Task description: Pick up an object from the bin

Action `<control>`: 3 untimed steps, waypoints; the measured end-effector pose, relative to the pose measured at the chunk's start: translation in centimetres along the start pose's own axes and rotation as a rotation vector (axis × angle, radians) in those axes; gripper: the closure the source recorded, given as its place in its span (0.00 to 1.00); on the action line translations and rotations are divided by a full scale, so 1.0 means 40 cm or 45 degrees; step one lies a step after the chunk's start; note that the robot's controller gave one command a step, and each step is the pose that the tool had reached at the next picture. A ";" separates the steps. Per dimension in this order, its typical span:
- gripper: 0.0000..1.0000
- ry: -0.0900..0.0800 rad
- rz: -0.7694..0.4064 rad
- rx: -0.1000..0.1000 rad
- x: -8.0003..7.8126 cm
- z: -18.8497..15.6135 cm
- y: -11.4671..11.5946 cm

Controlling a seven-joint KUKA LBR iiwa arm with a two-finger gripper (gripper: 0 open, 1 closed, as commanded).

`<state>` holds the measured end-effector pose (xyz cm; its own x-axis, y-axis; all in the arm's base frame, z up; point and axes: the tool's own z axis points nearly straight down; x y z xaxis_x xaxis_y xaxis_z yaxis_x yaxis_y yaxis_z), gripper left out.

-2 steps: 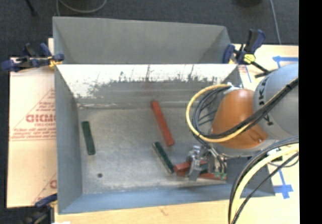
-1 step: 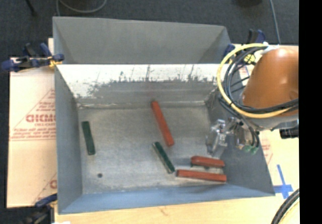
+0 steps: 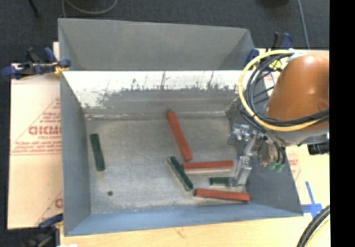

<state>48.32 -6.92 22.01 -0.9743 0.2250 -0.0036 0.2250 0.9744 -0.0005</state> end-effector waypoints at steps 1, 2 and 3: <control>0.00 0.006 -0.413 -0.001 -0.133 0.381 0.092; 1.00 0.000 -0.412 0.000 -0.135 0.373 0.092; 1.00 -0.014 -0.649 0.001 -0.294 0.032 0.127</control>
Offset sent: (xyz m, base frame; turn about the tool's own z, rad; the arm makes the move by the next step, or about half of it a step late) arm 0.0605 0.0250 -0.1501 -0.3244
